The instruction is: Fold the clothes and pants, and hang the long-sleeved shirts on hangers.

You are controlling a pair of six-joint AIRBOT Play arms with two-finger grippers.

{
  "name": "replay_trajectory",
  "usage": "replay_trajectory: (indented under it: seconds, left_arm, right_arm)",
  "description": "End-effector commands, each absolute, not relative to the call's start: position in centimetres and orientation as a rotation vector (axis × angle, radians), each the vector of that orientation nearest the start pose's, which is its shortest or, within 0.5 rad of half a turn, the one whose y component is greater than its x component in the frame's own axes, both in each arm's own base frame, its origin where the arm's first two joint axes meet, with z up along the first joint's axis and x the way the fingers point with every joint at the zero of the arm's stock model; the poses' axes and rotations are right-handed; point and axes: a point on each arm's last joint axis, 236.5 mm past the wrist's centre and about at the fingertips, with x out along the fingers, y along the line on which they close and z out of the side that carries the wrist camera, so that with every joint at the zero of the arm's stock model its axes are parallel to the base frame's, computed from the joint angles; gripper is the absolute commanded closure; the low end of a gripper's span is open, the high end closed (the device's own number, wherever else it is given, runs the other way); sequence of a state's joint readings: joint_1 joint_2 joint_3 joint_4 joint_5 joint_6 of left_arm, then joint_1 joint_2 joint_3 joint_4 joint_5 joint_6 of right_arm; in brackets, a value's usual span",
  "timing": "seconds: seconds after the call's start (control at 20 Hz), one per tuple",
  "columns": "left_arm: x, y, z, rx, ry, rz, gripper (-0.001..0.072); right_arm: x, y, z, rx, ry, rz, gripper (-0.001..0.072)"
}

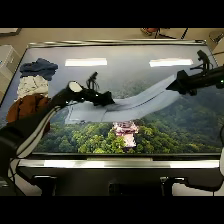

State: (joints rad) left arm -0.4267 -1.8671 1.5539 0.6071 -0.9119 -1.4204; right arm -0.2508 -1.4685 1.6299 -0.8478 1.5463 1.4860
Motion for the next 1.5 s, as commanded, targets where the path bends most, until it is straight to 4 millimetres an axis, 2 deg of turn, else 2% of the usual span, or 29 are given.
replay_trajectory:
  seconds: [0.0, 0.15, 0.2, 0.3, 0.4, 0.5, 0.55, 0.65, 0.7, 0.75, 0.85, 0.95, 1.0, 1.05, 1.15, 1.2, 1.3, 1.35, 1.4, 1.45]
  left_arm:
    - [42.1, -44.2, -5.1, -0.825, 1.291, -0.712, 0.0687]
    - [40.2, -50.3, -6.2, -1.082, 1.304, -0.646, 0.0687]
    - [39.0, -52.3, -6.3, -1.163, 1.328, -0.632, 0.0687]
    - [37.6, -54.9, -6.5, -1.242, 1.34, -0.607, 0.0688]
    - [38.1, -55.9, -6.3, -1.261, 1.302, -0.591, 0.0688]
    - [40.0, -54.7, -6.1, -1.247, 1.25, -0.584, 0.069]
    - [41.2, -53.5, -5.8, -1.194, 1.223, -0.619, 0.0691]
    - [43.7, -49.3, -5.2, -1.015, 1.191, -0.685, 0.0693]
    - [45.3, -45.9, -4.8, -0.911, 1.185, -0.688, 0.0693]
    - [46.9, -42.0, -4.4, -0.816, 1.181, -0.663, 0.0693]
    - [50.2, -32.6, -1.9, -0.661, 1.146, -0.573, 0.0692]
    - [52.9, -23.7, 3.2, -0.61, 1.044, -0.488, 0.0692]
    - [53.8, -19.6, 6.2, -0.613, 0.978, -0.447, 0.0692]
    - [54.2, -16.4, 9.1, -0.623, 0.916, -0.414, 0.0691]
    - [54.1, -11.2, 14.8, -0.619, 0.786, -0.366, 0.0691]
    - [53.7, -9.6, 17.0, -0.612, 0.738, -0.353, 0.0691]
    - [52.7, -8.0, 20.5, -0.6, 0.665, -0.342, 0.069]
    - [52.1, -7.9, 21.8, -0.586, 0.642, -0.348, 0.069]
    - [51.6, -8.0, 22.8, -0.565, 0.623, -0.359, 0.069]
    - [51.2, -8.2, 23.4, -0.557, 0.614, -0.368, 0.069]
  right_arm:
    - [39.1, 10.5, 19.4, 0.511, 1.109, 0.514, 0.0676]
    - [37.2, 13.9, 22.1, 0.494, 1.066, 0.562, 0.0675]
    - [37.0, 14.6, 22.6, 0.491, 1.054, 0.572, 0.0675]
    - [37.3, 15.5, 22.5, 0.502, 1.054, 0.57, 0.0675]
    - [37.8, 16.1, 21.4, 0.498, 1.078, 0.569, 0.0675]
    - [38.7, 17.0, 19.4, 0.492, 1.123, 0.575, 0.0675]
    - [39.3, 17.7, 18.4, 0.495, 1.14, 0.581, 0.0675]
    - [40.8, 19.5, 16.2, 0.483, 1.154, 0.603, 0.0675]
    - [41.6, 20.8, 15.1, 0.489, 1.16, 0.615, 0.0674]
    - [42.3, 22.3, 14.0, 0.499, 1.163, 0.632, 0.0674]
    - [43.3, 25.6, 11.9, 0.55, 1.184, 0.674, 0.0674]
    - [43.6, 29.6, 9.4, 0.621, 1.226, 0.729, 0.0674]
    - [43.7, 31.3, 8.1, 0.654, 1.245, 0.748, 0.0674]
    - [43.7, 33.1, 6.7, 0.684, 1.267, 0.758, 0.0673]
    - [43.6, 36.1, 3.7, 0.743, 1.308, 0.76, 0.0673]
    - [43.6, 37.4, 2.4, 0.769, 1.321, 0.754, 0.0673]
    - [43.4, 39.8, -0.1, 0.816, 1.345, 0.739, 0.0667]
    - [43.3, 40.9, -1.2, 0.84, 1.35, 0.728, 0.0497]
    - [43.3, 41.7, -1.7, 0.875, 1.354, 0.724, 0.0152]
    - [43.4, 42.2, -1.7, 0.911, 1.355, 0.722, 0.0022]
